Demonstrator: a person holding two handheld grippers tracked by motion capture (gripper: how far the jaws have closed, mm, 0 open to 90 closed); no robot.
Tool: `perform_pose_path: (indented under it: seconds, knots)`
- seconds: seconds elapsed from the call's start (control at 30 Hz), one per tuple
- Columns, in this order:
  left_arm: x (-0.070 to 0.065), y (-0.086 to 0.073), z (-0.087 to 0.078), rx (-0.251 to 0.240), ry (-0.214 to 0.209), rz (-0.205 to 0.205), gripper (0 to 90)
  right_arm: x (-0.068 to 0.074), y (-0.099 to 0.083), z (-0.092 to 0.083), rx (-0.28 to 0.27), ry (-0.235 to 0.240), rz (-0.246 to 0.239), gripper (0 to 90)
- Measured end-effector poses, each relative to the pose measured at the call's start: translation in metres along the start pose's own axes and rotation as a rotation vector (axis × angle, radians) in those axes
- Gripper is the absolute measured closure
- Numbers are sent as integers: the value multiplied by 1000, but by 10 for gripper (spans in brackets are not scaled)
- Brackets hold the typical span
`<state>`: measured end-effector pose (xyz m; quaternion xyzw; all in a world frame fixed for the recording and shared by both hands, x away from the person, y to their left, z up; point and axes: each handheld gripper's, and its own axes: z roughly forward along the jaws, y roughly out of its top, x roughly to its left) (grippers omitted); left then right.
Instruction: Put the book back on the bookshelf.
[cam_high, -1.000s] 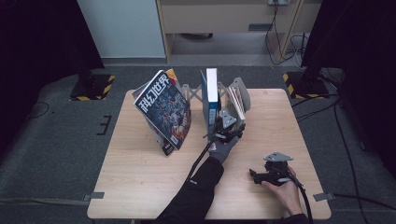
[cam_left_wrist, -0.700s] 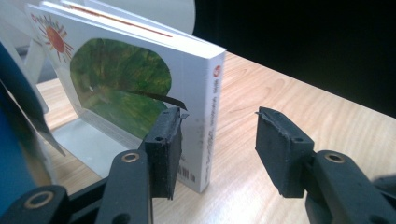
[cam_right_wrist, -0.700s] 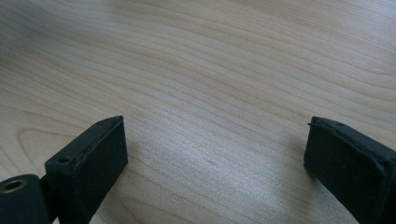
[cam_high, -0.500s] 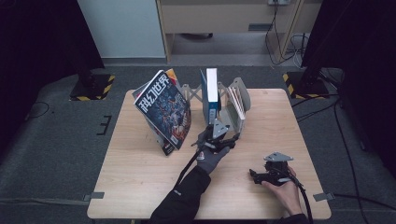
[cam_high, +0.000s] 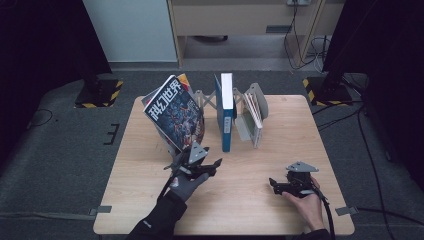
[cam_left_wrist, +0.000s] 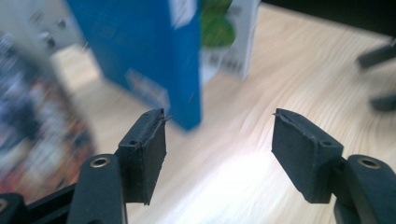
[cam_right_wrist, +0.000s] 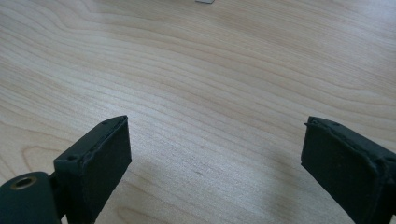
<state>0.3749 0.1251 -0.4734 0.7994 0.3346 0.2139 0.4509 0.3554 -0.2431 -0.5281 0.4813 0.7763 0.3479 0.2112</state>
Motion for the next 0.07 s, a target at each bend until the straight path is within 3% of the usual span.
perform_pose_path:
  seconds: [0.07]
  knots:
    - [8,-10,-12,20,13,-3,327,0,1,-1,-3,-4,8,89]
